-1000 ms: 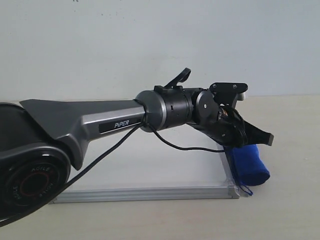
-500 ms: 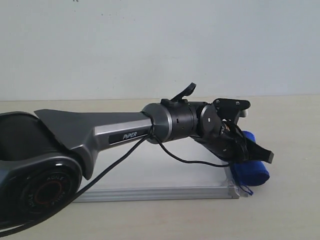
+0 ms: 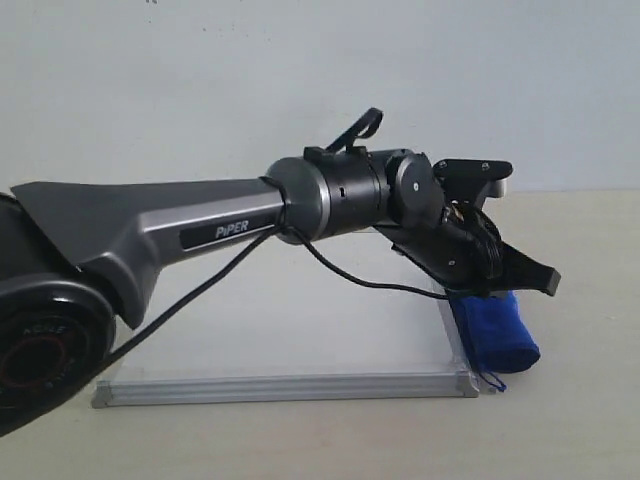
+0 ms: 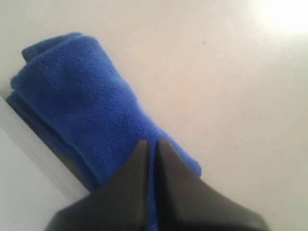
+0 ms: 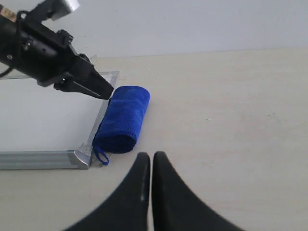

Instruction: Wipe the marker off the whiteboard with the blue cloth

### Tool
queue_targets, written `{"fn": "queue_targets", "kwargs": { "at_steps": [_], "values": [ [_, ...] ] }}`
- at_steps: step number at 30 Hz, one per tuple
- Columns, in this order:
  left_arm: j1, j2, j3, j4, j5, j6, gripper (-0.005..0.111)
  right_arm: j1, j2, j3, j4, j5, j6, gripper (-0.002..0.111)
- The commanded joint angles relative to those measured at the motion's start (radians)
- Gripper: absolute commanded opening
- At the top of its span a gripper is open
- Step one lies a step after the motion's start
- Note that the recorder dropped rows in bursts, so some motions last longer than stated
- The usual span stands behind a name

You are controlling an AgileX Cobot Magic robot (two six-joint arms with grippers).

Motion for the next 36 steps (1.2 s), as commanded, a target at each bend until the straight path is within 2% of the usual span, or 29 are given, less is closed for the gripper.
{"fn": "queue_targets", "kwargs": {
  "at_steps": [1, 4, 6, 11, 17, 22, 24, 30, 36],
  "values": [
    [0.021, -0.066, 0.005, 0.055, 0.159, 0.017, 0.004, -0.002, -0.005, -0.001, 0.000, -0.006, -0.003, 0.001],
    [0.043, -0.136, 0.054, 0.092, 0.281, -0.001, 0.004, -0.002, -0.005, -0.001, 0.000, -0.006, -0.003, 0.001],
    [0.043, -0.190, 0.124, 0.092, 0.275, 0.001, 0.004, -0.002, -0.005, -0.001, 0.000, -0.006, -0.003, 0.001],
    [0.032, -0.378, 0.357, 0.066, 0.145, 0.018, 0.004, -0.002, -0.005, -0.001, 0.000, -0.006, -0.003, 0.001],
    [0.030, -0.634, 0.724, -0.016, 0.012, 0.083, 0.004, -0.002, -0.005, -0.001, 0.000, -0.006, -0.003, 0.001],
    [0.030, -0.851, 1.051, -0.265, -0.166, 0.243, 0.004, -0.002, -0.005, -0.001, 0.000, -0.013, -0.003, 0.001],
    [0.030, -0.917, 1.164, -0.355, -0.233, 0.252, 0.004, -0.002, -0.005, -0.001, 0.000, -0.017, -0.004, 0.001],
    [0.030, -1.008, 1.397, -0.446, -0.278, 0.252, 0.004, -0.002, -0.005, -0.001, 0.000, -0.008, -0.004, 0.001],
    [0.030, -1.015, 1.510, -0.449, -0.258, 0.252, 0.004, -0.002, -0.005, -0.001, 0.000, -0.008, -0.004, 0.001]
  ]
}}
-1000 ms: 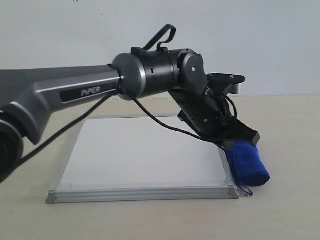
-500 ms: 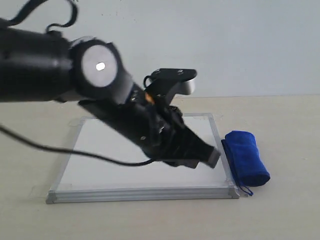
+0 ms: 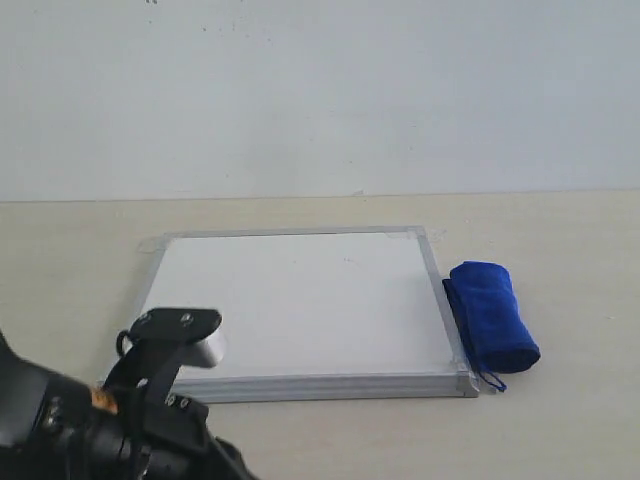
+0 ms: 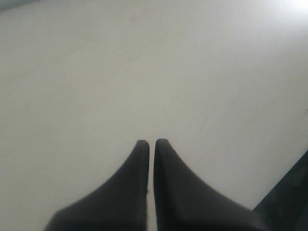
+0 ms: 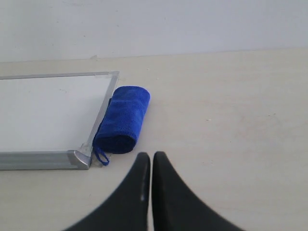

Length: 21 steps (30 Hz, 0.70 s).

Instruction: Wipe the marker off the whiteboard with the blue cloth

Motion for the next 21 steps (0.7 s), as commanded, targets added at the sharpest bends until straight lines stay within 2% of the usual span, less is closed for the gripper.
{"fn": "queue_targets", "kwargs": {
  "at_steps": [1, 16, 18, 21],
  "values": [
    [-0.005, -0.011, 0.057, -0.014, 0.009, 0.007, 0.004, -0.002, -0.005, -0.001, 0.000, -0.008, -0.004, 0.001],
    [-0.003, -0.011, 0.062, -0.012, -0.035, 0.007, 0.004, -0.002, -0.005, -0.001, 0.000, -0.008, -0.004, 0.001],
    [-0.003, -0.072, 0.062, -0.012, -0.035, 0.012, 0.004, -0.002, -0.005, -0.001, 0.000, -0.008, -0.002, 0.001],
    [-0.003, -0.321, 0.062, 0.060, -0.061, 0.070, 0.004, -0.002, -0.005, -0.001, 0.000, -0.008, -0.002, 0.001]
  ]
}}
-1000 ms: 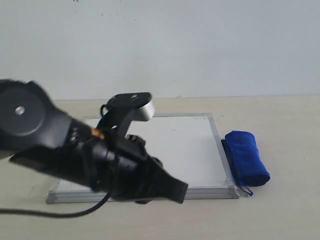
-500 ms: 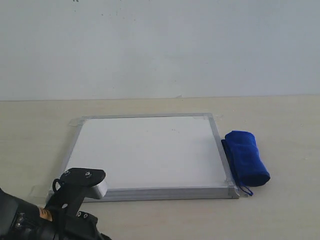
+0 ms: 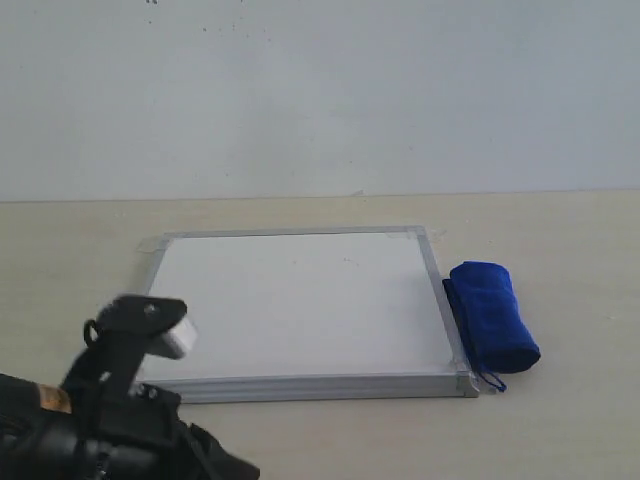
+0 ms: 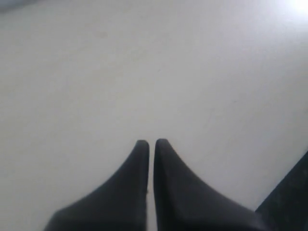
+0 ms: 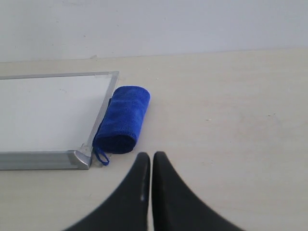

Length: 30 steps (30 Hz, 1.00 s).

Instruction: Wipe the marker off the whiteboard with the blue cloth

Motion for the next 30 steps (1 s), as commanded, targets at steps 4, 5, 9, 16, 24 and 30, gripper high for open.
{"fn": "queue_targets", "kwargs": {
  "at_steps": [4, 5, 9, 16, 24, 30],
  "values": [
    [-0.003, -0.589, 0.082, 0.053, -0.099, 0.058, 0.004, -0.002, -0.005, -0.001, 0.000, -0.008, -0.002, 0.001],
    [-0.001, -0.694, 0.141, 0.053, -0.128, 0.087, 0.004, -0.002, -0.005, -0.001, 0.000, -0.008, -0.002, 0.001],
    [0.027, -0.928, 0.337, 0.053, -0.304, 0.160, 0.004, -0.002, -0.005, -0.001, 0.000, -0.008, -0.002, 0.001],
    [0.210, -1.110, 0.481, 0.053, -0.362, 0.315, 0.004, -0.002, -0.005, -0.001, 0.000, -0.008, -0.002, 0.001],
    [0.388, -1.261, 0.490, 0.053, -0.351, 0.381, 0.004, -0.002, -0.005, -0.001, 0.000, -0.008, -0.002, 0.001],
    [0.520, -1.319, 0.490, 0.106, -0.304, 0.382, 0.004, -0.002, -0.005, -0.001, 0.000, -0.008, -0.002, 0.001]
  ]
}}
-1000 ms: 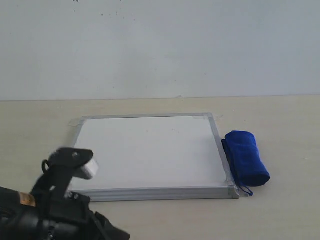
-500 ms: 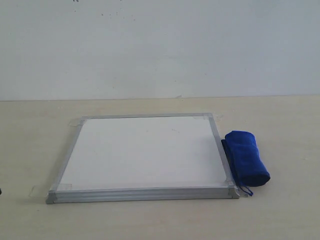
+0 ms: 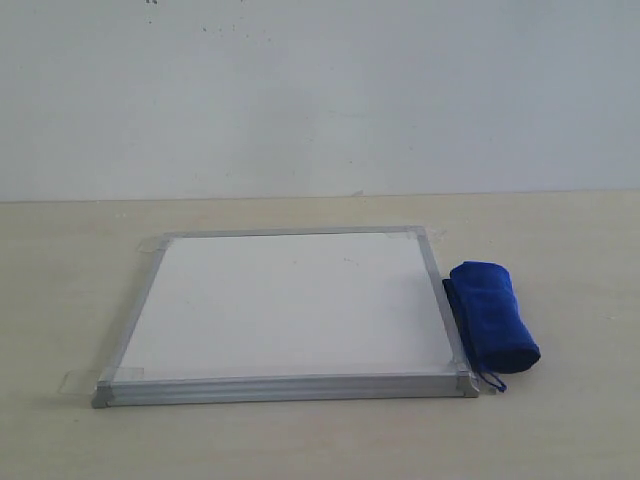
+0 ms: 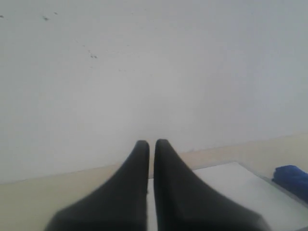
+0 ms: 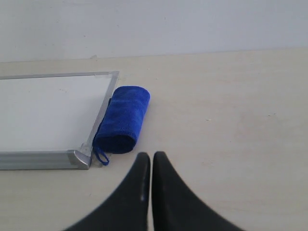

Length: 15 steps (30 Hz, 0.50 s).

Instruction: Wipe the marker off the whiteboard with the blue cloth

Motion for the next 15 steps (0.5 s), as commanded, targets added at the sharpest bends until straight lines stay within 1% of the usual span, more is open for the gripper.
{"fn": "queue_targets", "kwargs": {
  "at_steps": [1, 4, 10, 12, 15],
  "values": [
    [0.078, -0.016, 0.004, 0.048, 0.024, 0.007, 0.004, -0.002, -0.005, -0.001, 0.000, -0.008, -0.002, 0.001],
    [0.098, -0.016, 0.021, 0.065, 0.024, 0.007, 0.004, -0.002, -0.005, -0.001, 0.000, -0.008, -0.003, 0.001],
    [0.098, -0.016, 0.056, 0.083, 0.003, 0.007, 0.004, -0.002, -0.005, -0.001, 0.000, -0.008, -0.003, 0.001],
    [0.098, -0.016, 0.056, 0.071, -0.011, 0.007, 0.004, -0.002, -0.005, -0.001, 0.000, -0.008, -0.003, 0.001],
    [0.098, -0.016, 0.056, 0.036, 0.024, -0.020, 0.004, -0.002, -0.005, -0.001, 0.000, -0.008, -0.003, 0.001]
  ]
}}
